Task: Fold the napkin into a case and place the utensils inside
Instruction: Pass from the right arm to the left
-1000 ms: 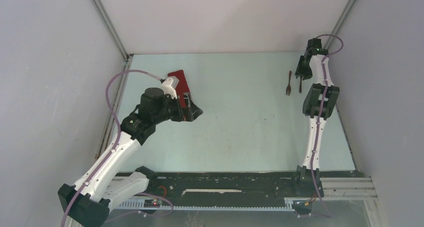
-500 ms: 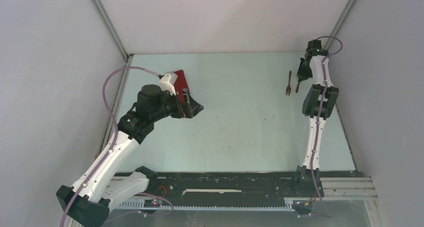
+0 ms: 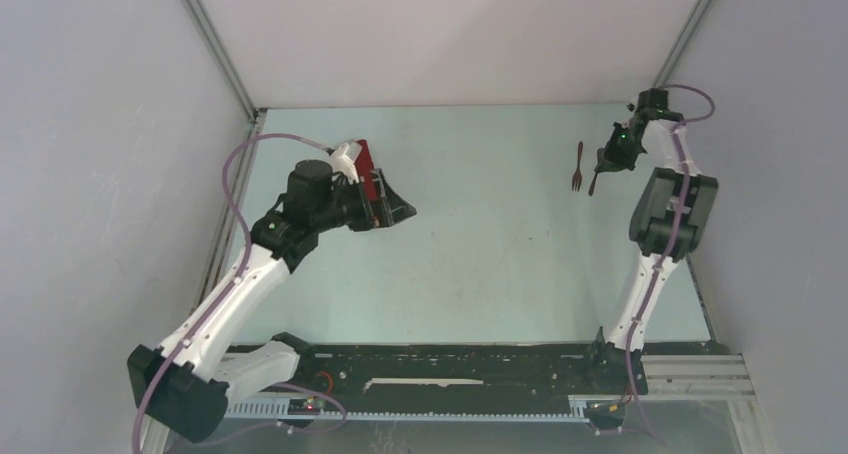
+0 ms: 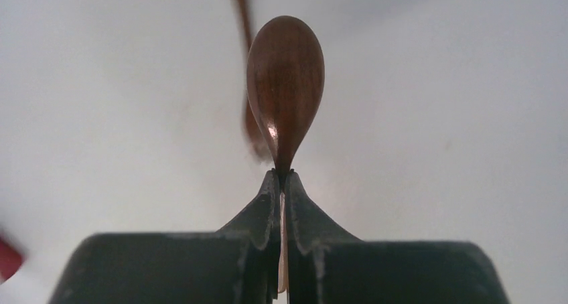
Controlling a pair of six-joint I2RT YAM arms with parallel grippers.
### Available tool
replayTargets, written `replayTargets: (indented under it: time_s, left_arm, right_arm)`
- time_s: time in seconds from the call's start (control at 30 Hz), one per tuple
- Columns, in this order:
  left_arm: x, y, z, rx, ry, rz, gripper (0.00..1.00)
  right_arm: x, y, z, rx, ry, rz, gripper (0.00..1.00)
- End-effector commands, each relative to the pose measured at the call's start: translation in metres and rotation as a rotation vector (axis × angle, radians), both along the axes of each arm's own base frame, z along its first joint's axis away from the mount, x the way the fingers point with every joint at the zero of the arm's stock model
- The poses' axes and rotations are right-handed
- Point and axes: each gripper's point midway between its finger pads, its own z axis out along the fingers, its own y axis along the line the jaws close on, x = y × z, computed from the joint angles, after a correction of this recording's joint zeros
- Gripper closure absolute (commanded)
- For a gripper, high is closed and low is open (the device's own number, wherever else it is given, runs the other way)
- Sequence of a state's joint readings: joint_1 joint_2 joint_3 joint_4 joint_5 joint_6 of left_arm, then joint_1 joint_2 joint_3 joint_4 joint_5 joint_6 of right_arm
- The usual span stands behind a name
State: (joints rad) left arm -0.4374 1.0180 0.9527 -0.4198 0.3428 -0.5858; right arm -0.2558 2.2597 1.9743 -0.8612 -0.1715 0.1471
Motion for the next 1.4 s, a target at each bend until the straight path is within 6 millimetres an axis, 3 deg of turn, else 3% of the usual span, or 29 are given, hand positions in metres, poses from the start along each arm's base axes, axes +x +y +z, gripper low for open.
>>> replayTargets:
  time_s: [0.0,0.13,0.33,0.37,0.43,0.5,0.63,0.73,0.9,1.03,1.13,1.37]
  left_arm:
    - [0.012,-0.014,0.012,-0.190,0.082,-0.042,0.00]
    - [0.026,-0.023,0.017,-0.406,0.133,-0.075,0.07]
    - [0.042,-0.050,0.036,-0.523,0.072,-0.092,0.11]
    - [0.044,-0.053,0.036,-0.531,0.060,-0.086,0.11]
    - [0.049,-0.055,0.037,-0.547,0.025,-0.066,0.11]
    - [0.053,-0.052,0.031,-0.539,0.018,-0.035,0.11]
    - [0.052,-0.039,0.005,-0.444,0.063,0.051,0.10]
    - [0.052,-0.024,0.002,-0.392,0.037,0.118,0.11]
    - [0.053,-0.009,0.008,-0.397,0.017,0.172,0.10]
    - [0.057,-0.008,0.007,-0.429,0.044,0.170,0.23]
    - [0.059,-0.010,0.010,-0.434,0.038,0.162,0.25]
    - [0.060,-0.012,0.015,-0.448,0.019,0.140,0.40]
  right_arm:
    - [0.001,0.025,0.098,0.231,-0.347,0.029,1.00]
    - [-0.026,0.102,0.145,0.623,-0.561,0.207,1.00]
    - [-0.083,0.252,0.187,0.937,-0.663,0.550,1.00]
    - [-0.098,0.283,0.187,1.001,-0.639,0.605,1.00]
    - [-0.121,0.332,0.204,1.120,-0.669,0.723,1.00]
    - [-0.143,0.372,0.213,1.258,-0.659,0.783,1.00]
    - [-0.164,0.419,0.211,1.431,-0.568,0.835,1.00]
    - [-0.174,0.441,0.200,1.448,-0.527,0.861,1.00]
    - [-0.187,0.457,0.191,1.461,-0.491,0.900,1.00]
    - [-0.195,0.462,0.192,1.467,-0.478,0.921,1.00]
    - [-0.199,0.464,0.193,1.469,-0.474,0.931,1.00]
    - [-0.204,0.468,0.188,1.468,-0.454,0.947,1.00]
